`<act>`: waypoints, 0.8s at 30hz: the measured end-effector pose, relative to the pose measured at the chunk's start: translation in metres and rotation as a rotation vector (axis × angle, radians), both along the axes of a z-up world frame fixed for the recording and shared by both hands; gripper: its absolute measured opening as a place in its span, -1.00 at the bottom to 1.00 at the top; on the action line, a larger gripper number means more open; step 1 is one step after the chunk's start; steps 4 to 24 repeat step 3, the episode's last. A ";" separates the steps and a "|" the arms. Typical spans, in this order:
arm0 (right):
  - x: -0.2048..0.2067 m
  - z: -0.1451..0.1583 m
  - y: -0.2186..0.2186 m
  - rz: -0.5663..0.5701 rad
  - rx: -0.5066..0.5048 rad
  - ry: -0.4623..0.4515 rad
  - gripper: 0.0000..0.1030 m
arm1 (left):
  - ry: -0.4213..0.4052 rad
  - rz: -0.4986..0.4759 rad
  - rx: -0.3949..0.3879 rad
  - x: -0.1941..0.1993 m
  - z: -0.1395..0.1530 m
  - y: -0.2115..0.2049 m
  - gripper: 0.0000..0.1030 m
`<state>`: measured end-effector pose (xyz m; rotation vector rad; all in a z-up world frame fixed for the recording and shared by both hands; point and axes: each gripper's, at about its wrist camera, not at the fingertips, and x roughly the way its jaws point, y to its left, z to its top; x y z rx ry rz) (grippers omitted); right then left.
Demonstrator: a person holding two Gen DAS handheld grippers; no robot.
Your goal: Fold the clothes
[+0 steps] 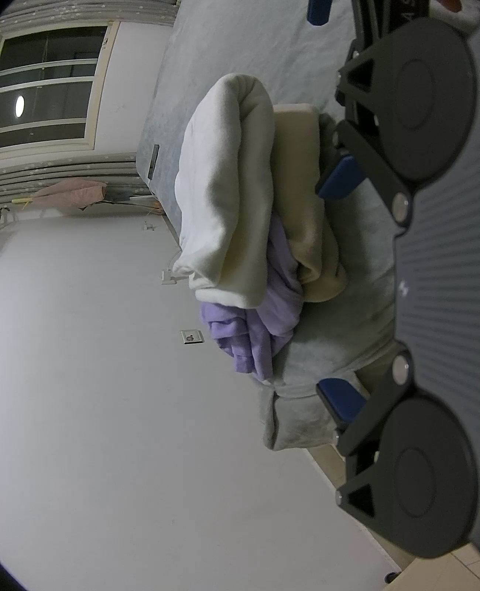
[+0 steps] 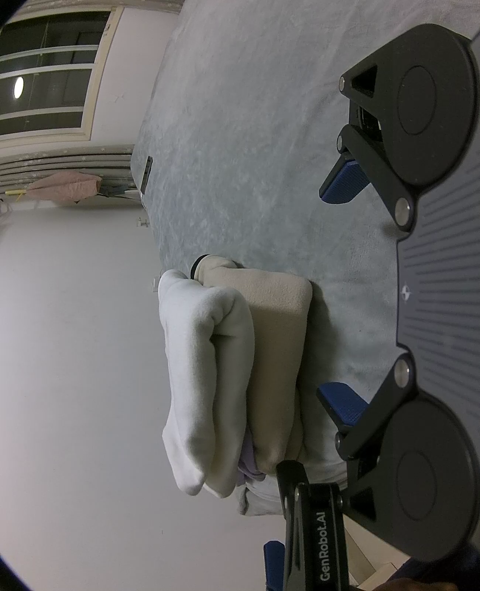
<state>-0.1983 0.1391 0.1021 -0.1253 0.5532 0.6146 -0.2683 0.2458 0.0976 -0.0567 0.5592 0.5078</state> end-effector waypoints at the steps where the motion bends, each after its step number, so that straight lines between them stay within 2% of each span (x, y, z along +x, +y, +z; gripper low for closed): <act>1: 0.000 0.000 0.000 0.000 0.000 0.000 1.00 | 0.000 0.000 -0.001 0.000 0.000 0.000 1.00; 24: 0.000 0.000 0.000 0.000 0.000 0.000 1.00 | 0.001 0.000 -0.004 0.000 0.000 0.000 1.00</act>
